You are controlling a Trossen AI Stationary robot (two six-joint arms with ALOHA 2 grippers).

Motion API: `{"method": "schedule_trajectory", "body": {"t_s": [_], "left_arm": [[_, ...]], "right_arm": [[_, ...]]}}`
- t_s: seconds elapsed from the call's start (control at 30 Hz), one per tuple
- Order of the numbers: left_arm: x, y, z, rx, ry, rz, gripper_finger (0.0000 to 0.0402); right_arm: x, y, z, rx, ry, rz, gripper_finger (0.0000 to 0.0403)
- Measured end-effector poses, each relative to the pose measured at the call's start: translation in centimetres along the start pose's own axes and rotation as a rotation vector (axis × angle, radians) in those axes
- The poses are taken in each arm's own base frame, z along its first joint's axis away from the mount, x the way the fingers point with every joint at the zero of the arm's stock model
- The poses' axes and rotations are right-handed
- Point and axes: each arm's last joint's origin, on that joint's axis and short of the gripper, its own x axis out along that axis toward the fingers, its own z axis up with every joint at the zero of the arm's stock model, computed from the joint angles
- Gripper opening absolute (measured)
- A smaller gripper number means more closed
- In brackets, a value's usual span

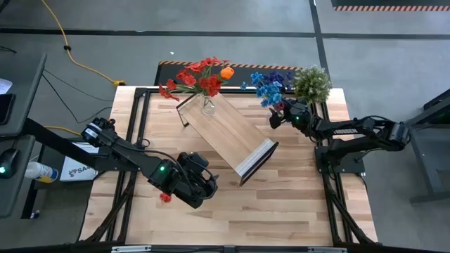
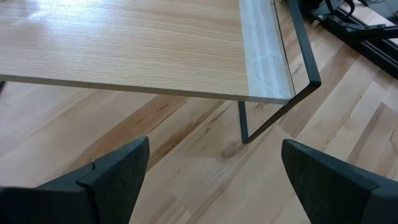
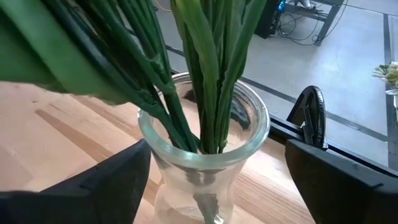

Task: Pick and place flowers into a vace then onto a shelf
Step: Put the transparent vase on the shelf

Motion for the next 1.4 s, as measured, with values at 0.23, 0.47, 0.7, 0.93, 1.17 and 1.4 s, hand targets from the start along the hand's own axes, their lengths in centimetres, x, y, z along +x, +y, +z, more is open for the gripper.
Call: {"method": "schedule_trajectory", "body": {"t_s": [0.23,0.47,0.7,0.93,1.17,1.4], "left_arm": [[0.00,0.00,0.00,0.000,0.000,0.000,0.0397],[0.00,0.00,0.00,0.000,0.001,0.000,0.0397],[-0.01,-0.01,-0.01,0.000,0.002,-0.001,0.0397],[0.00,-0.01,-0.03,0.000,0.009,-0.003,0.0397],[-0.01,-0.03,-0.07,0.001,0.020,-0.008,0.0397],[-0.01,-0.02,-0.07,0.002,0.020,-0.008,0.0397]], "right_arm": [[0.00,-0.01,0.00,0.019,0.000,-0.002,0.0330],[0.00,-0.01,0.00,0.024,0.000,-0.002,0.0316],[0.05,0.01,-0.09,0.025,0.006,-0.002,0.0316],[0.05,0.00,-0.10,0.049,0.007,-0.003,0.0312],[0.05,0.00,-0.11,0.057,0.008,-0.003,0.0280],[0.05,0.01,-0.15,0.072,0.011,0.001,0.0215]]}}
